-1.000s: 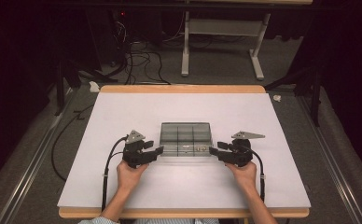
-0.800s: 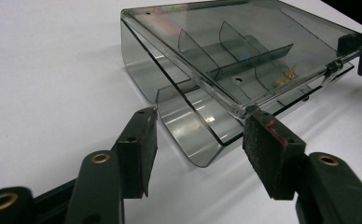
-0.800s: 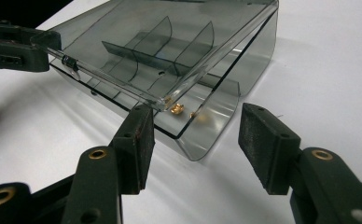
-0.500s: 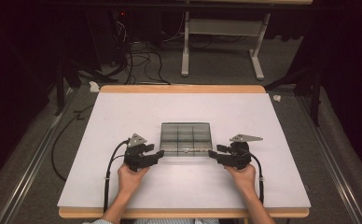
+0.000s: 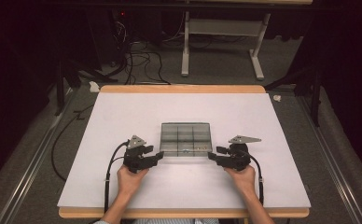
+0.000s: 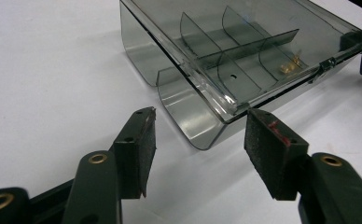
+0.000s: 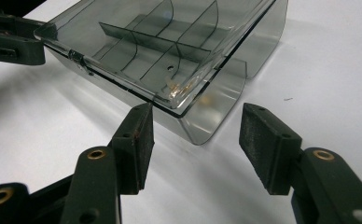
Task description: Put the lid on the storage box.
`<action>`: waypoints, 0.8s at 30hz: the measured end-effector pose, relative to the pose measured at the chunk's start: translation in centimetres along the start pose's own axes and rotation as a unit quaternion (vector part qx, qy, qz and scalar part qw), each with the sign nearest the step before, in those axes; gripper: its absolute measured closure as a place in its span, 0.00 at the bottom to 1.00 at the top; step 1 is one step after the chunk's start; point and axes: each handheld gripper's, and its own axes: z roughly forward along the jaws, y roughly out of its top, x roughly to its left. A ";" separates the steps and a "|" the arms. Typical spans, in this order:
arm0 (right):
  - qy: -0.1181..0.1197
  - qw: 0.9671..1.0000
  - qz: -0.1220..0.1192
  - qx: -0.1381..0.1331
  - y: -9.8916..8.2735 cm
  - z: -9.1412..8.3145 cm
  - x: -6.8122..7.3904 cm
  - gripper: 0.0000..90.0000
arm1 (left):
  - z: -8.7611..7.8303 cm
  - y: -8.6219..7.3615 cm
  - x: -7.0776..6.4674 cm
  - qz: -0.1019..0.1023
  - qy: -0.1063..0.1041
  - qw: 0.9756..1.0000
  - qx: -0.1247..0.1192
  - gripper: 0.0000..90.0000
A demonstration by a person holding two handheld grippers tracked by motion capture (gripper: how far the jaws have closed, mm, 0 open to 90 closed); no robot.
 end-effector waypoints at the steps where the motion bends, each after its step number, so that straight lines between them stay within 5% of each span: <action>1: -0.001 1.000 -0.001 0.000 0.0 -0.1 0.0 0.50 | -0.2 0.0 0.0 0.002 0.001 1.000 -0.001 0.48; 24: -0.025 0.999 0.013 -0.030 -0.3 -3.0 -1.8 0.50 | -2.7 -0.3 1.5 -0.014 0.024 0.999 -0.028 0.47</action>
